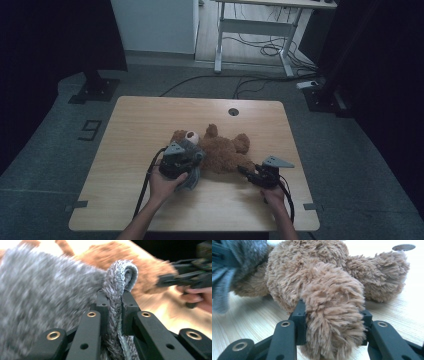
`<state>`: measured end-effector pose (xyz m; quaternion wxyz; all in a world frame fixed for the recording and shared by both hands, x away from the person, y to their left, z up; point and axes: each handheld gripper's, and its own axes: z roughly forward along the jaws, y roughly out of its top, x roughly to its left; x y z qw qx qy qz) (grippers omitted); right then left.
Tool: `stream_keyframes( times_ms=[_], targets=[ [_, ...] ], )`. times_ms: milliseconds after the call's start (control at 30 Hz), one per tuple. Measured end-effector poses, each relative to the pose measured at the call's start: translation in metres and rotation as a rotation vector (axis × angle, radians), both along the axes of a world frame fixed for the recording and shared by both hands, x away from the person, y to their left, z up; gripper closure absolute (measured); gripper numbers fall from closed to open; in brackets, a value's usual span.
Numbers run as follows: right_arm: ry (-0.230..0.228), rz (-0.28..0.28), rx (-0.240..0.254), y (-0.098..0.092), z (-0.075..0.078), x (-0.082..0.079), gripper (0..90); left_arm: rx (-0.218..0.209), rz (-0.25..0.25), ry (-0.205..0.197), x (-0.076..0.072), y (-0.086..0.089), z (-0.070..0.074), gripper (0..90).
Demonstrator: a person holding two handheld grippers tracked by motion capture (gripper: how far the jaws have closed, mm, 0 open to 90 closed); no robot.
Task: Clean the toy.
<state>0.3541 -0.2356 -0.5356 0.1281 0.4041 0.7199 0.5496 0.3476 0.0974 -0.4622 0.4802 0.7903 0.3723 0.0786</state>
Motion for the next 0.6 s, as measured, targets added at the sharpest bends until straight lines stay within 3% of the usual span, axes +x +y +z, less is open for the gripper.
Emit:
stream_keyframes(
  times_ms=[67,100,133,233,300,333,367,500,533,567,600],
  targets=[
    [0.0,-0.001,0.004,0.0,0.0,0.001,57.5,-0.006,-0.038,-0.026,-0.004,-0.019,0.008,79.3],
    [0.0,-0.002,0.005,0.0,0.0,0.001,57.4,-0.006,-0.038,-0.026,-0.004,-0.019,0.008,79.3],
    [-0.001,-0.004,0.005,0.0,0.0,0.001,57.4,-0.004,-0.08,-0.047,-0.005,-0.042,0.016,79.3],
    [-0.005,-0.009,0.001,0.0,0.0,0.0,57.4,0.018,-0.13,-0.06,-0.004,-0.079,0.022,79.0],
    [-0.008,-0.011,-0.002,0.0,0.001,0.0,57.4,0.033,-0.155,-0.048,0.002,-0.104,0.02,79.0],
    [-0.008,-0.011,-0.002,0.0,0.001,0.0,57.4,0.033,-0.155,-0.048,0.002,-0.104,0.02,79.0],
    [-0.008,-0.014,-0.002,-0.001,0.002,0.0,57.4,0.044,-0.16,-0.026,0.01,-0.12,0.014,79.0],
    [-0.015,-0.014,-0.007,-0.002,0.002,0.0,57.5,0.078,-0.137,-0.015,0.022,-0.136,-0.002,79.0],
    [-0.013,-0.016,-0.017,-0.001,0.002,-0.001,57.7,0.057,-0.132,0.012,0.027,-0.137,-0.014,79.1],
    [-0.011,-0.019,-0.041,-0.001,0.001,0.0,57.6,0.057,-0.132,0.012,0.027,-0.137,-0.014,79.2],
    [-0.004,-0.014,-0.04,-0.002,0.0,0.0,57.7,0.03,-0.13,0.023,0.027,-0.13,-0.018,79.4]
  ],
)
